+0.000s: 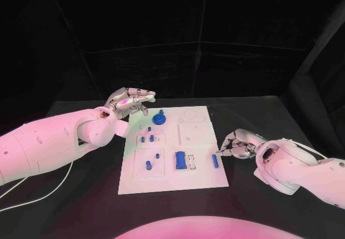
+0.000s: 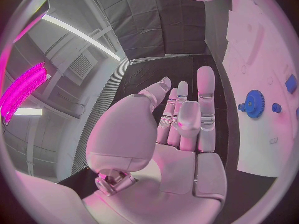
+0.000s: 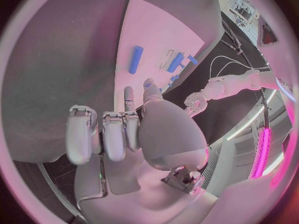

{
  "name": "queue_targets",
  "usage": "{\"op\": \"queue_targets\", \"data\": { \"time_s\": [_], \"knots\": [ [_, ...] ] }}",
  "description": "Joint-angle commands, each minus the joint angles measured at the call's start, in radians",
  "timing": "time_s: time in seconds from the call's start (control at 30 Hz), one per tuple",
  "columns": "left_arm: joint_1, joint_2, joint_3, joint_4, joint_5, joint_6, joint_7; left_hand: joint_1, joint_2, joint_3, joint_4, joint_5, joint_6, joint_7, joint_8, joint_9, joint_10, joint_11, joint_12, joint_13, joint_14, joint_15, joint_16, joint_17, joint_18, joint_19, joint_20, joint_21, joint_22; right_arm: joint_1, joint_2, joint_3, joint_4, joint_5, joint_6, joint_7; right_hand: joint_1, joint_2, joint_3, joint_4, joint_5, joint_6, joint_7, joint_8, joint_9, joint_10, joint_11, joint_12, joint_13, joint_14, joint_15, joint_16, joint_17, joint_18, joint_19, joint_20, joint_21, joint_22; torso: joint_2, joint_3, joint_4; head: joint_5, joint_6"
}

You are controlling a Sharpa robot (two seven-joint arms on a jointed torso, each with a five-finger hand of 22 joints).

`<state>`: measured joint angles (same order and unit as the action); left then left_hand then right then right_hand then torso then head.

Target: Assemble the parts on the task board

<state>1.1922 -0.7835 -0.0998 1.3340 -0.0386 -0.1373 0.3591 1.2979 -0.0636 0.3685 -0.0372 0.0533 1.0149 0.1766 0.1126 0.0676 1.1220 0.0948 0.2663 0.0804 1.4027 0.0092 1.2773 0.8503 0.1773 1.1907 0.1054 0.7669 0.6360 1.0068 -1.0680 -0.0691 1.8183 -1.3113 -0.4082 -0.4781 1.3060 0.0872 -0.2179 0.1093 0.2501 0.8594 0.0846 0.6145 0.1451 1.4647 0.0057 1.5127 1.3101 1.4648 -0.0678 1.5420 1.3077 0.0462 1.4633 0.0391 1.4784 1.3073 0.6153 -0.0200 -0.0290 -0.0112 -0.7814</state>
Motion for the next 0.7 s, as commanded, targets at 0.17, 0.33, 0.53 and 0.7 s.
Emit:
{"op": "queue_targets", "data": {
  "time_s": [0.17, 0.33, 0.53, 0.7],
  "knots": [
    [0.001, -0.007, 0.0, 0.005, 0.001, 0.014, 0.007, -0.008, -0.001, 0.0, 0.005, 0.0, -0.006, -0.001, 0.005, 0.0, -0.009, 0.002, 0.006, 0.002, -0.004, 0.002, -0.003, -0.003, 0.006, -0.002, 0.008, -0.007, -0.002, -0.008, 0.036, 0.0, -0.03, -0.056, 0.043, -0.046, 0.015, -0.001, 0.0, -0.007, 0.004, 0.009, 0.003, -0.006, -0.002, 0.063, 0.003, -0.008, 0.193, 0.089, 0.007, -0.007, 0.186, -0.014, 0.068, 0.007, 0.003, 0.113, 0.001, 0.0009, -0.0022, -0.006, -0.006],
    [0.001, -0.006, 0.0, 0.005, 0.001, 0.015, 0.007, -0.008, -0.001, 0.0, 0.005, 0.0, -0.006, -0.001, 0.005, 0.0, -0.009, 0.002, 0.006, 0.002, -0.004, 0.002, -0.003, -0.003, 0.006, -0.002, 0.008, -0.007, -0.002, -0.015, 0.054, 0.0, -0.037, -0.058, 0.068, -0.05, 0.01, -0.007, -0.003, -0.008, -0.001, 0.012, 0.004, -0.009, -0.004, 0.06, 0.003, -0.012, 0.19, 0.088, 0.008, -0.009, 0.182, -0.013, 0.067, 0.007, 0.001, 0.11, -0.001, 0.0007, -0.0011, -0.005, -0.008],
    [0.001, -0.006, 0.0, 0.004, 0.001, 0.015, 0.007, -0.008, -0.001, 0.0, 0.005, 0.0, -0.006, -0.001, 0.005, 0.0, -0.009, 0.002, 0.006, 0.002, -0.004, 0.002, -0.003, -0.003, 0.006, -0.002, 0.008, -0.007, -0.002, -0.02, 0.068, 0.0, -0.041, -0.07, 0.102, -0.051, 0.01, -0.017, -0.006, -0.015, -0.01, 0.018, 0.003, -0.01, -0.005, 0.058, 0.003, -0.016, 0.186, 0.088, 0.008, -0.011, 0.18, -0.012, 0.066, 0.007, -0.001, 0.107, -0.001, 0.0002, -0.0008, -0.006, -0.01],
    [0.001, -0.006, 0.0, 0.004, 0.001, 0.015, 0.006, -0.007, 0.0, 0.0, 0.005, 0.0, -0.006, -0.001, 0.005, 0.0, -0.009, 0.002, 0.007, 0.002, -0.004, 0.002, -0.003, -0.002, 0.006, -0.002, 0.008, -0.008, -0.002, -0.022, 0.077, 0.0, -0.044, -0.079, 0.12, -0.055, 0.01, -0.019, -0.007, -0.016, -0.012, 0.02, 0.003, -0.011, -0.005, 0.057, 0.003, -0.017, 0.185, 0.088, 0.008, -0.011, 0.179, -0.012, 0.066, 0.007, -0.002, 0.106, -0.002, 0.0, -0.0009, -0.007, -0.009]
  ]
}}
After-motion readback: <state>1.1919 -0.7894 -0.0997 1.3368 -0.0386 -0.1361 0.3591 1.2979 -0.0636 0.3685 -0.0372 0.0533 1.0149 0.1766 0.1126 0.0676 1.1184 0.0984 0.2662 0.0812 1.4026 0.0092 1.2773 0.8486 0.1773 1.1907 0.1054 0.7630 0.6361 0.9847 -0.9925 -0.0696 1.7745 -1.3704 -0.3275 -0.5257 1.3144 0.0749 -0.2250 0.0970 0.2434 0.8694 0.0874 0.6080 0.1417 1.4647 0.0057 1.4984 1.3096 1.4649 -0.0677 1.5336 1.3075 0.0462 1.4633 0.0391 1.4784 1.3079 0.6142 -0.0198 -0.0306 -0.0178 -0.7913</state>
